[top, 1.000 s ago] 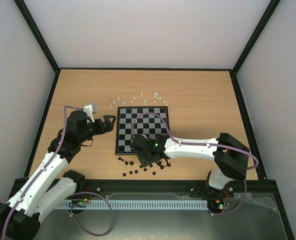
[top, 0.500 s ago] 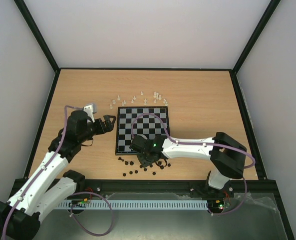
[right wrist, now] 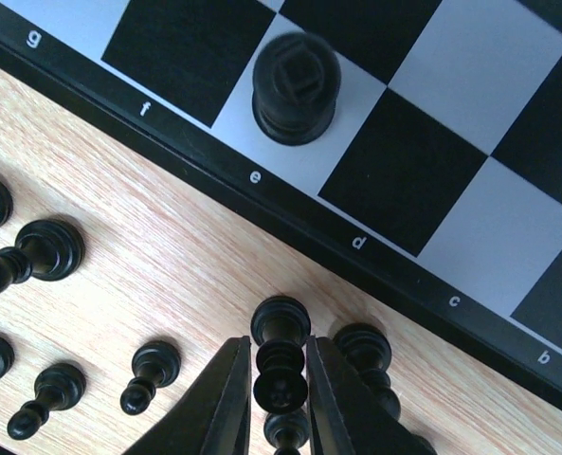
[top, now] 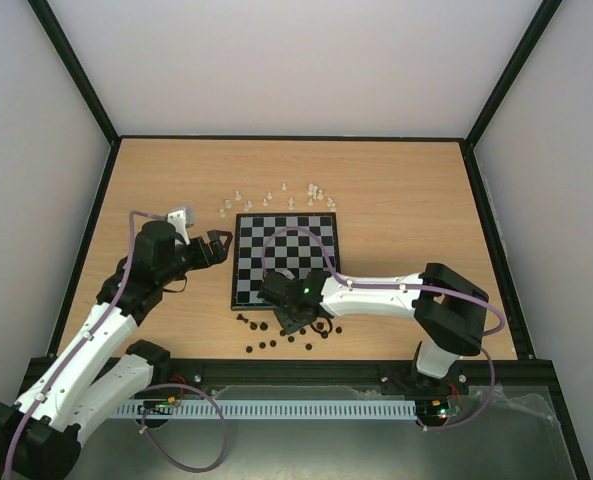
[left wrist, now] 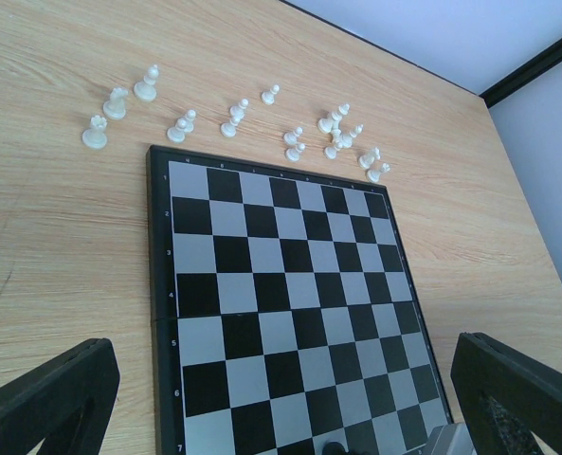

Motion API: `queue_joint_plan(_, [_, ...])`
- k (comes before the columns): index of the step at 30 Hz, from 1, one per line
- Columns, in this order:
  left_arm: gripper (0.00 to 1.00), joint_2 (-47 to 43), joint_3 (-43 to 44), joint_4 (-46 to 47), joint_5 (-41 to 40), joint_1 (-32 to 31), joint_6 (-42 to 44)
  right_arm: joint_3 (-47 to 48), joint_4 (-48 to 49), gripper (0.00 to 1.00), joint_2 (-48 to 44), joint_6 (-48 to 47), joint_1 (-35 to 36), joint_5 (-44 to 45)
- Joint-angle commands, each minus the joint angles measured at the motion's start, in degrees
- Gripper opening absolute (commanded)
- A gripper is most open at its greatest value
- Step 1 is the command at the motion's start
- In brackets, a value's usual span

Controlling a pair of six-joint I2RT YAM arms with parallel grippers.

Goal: Set up the chess pieces on the board
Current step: Pick up the chess piece at the center of the board, then place the chess piece on the chessboard.

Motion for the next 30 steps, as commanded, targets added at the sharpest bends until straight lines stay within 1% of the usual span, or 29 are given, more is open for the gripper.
queue_joint_plan(1, [0.99, -0.54, -0.31, 0.93, -0.14, 0.28, 0.67, 1.66, -1.18, 0.16, -0.17, -0.25, 0.14, 1.91])
queue_joint_plan(7, [0.99, -0.76, -0.45, 0.84, -0.38, 0.28, 0.61, 1.87, -1.26, 0.11, -1.86, -0.15, -0.16, 2.53])
queue_joint_plan(18, [0.99, -0.77, -0.57, 1.02, -0.47, 0.31, 0.48, 0.69, -2.37, 0.12, -7.82, -1.24, -4.90, 4.11])
queue_joint_plan(30, [0.99, -0.70, -0.46, 0.74, -1.44, 0.28, 0.37, 1.92, -0.20, 0.12, -3.65, -4.28, -7.93, 1.91])
